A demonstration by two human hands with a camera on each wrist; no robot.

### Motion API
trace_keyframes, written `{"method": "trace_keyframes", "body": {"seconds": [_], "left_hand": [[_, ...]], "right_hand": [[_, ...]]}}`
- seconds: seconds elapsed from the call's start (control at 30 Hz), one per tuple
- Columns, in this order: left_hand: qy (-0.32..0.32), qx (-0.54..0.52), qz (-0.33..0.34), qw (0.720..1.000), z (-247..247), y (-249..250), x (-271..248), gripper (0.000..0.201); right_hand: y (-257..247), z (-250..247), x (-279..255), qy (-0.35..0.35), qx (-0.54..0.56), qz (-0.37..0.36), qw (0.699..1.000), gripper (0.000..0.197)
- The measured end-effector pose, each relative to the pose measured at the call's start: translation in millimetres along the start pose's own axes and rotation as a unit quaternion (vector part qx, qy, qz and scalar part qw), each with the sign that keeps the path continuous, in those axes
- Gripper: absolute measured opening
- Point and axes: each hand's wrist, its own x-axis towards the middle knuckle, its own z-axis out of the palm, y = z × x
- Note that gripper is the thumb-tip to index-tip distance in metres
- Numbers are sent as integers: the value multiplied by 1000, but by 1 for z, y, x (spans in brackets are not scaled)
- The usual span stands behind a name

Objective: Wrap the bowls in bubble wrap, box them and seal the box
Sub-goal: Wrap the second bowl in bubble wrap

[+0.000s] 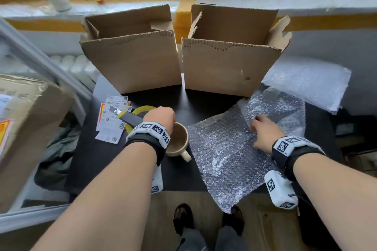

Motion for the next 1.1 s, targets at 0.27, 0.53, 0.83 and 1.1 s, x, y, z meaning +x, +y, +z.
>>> {"method": "trace_keyframes", "body": {"seconds": [0.27, 0.53, 0.83, 1.1], "left_hand": [[36, -5, 38, 999, -45, 10, -5, 30], [30, -17, 126, 991, -68, 55, 0, 28], [-34, -50, 200, 978, -26, 134, 15, 20], [-68, -185, 211, 957, -8, 128, 16, 11]], "right_hand": [[-7, -13, -5, -34, -57, -5, 998, 51], [-5, -25, -21, -16, 69, 26, 997, 52], [-6, -36, -48, -145, 449, 80, 878, 39], [-16, -13, -46, -60, 326, 96, 938, 23]]}}
